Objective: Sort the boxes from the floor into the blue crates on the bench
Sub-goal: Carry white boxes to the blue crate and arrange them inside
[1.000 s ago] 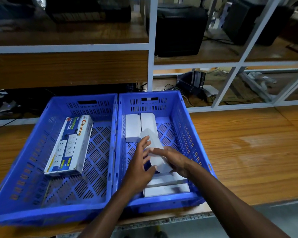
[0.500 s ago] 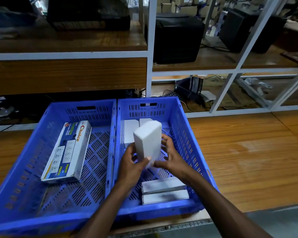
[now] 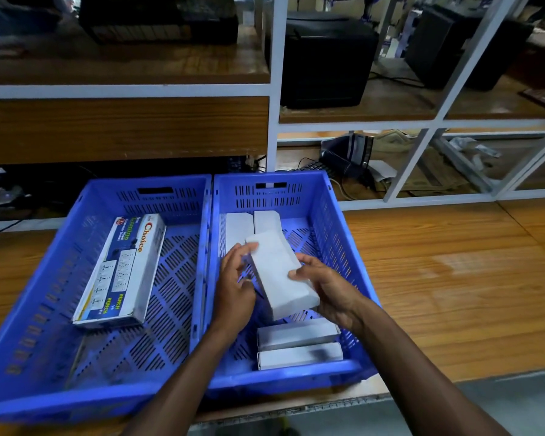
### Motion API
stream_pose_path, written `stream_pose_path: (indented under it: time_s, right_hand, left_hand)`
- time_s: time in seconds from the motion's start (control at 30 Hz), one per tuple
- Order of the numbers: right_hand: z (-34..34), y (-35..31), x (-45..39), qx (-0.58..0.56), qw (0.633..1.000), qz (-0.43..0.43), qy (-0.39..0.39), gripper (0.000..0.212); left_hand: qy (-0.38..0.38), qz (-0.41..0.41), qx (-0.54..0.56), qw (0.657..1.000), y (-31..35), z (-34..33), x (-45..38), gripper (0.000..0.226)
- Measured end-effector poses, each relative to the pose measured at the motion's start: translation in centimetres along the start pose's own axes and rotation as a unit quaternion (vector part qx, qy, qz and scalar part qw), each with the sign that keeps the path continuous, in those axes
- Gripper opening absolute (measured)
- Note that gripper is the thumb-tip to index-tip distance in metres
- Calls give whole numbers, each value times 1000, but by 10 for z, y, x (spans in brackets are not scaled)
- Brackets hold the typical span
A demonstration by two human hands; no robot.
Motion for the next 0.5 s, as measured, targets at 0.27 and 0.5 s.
stream_pose_path:
  time_s: [0.27, 0.5]
  right_hand:
    - [2, -6, -6, 2, 999, 40, 37, 52]
    - [21, 13, -14, 132, 985, 26, 106, 69]
  left_hand:
    - [-77, 249, 60, 964, -22, -13, 12, 35]
    - [-32, 237, 52, 970, -33, -21, 2, 39]
Point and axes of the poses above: each hand's wrist, its own x-axis away from the middle knuckle, its own z-axis out of the back of the hand, y = z × x, the point moved 7 cm from there along -x, towards the middle knuckle, and after that the axes turned 10 degrees about y, right-handed, at the moved point
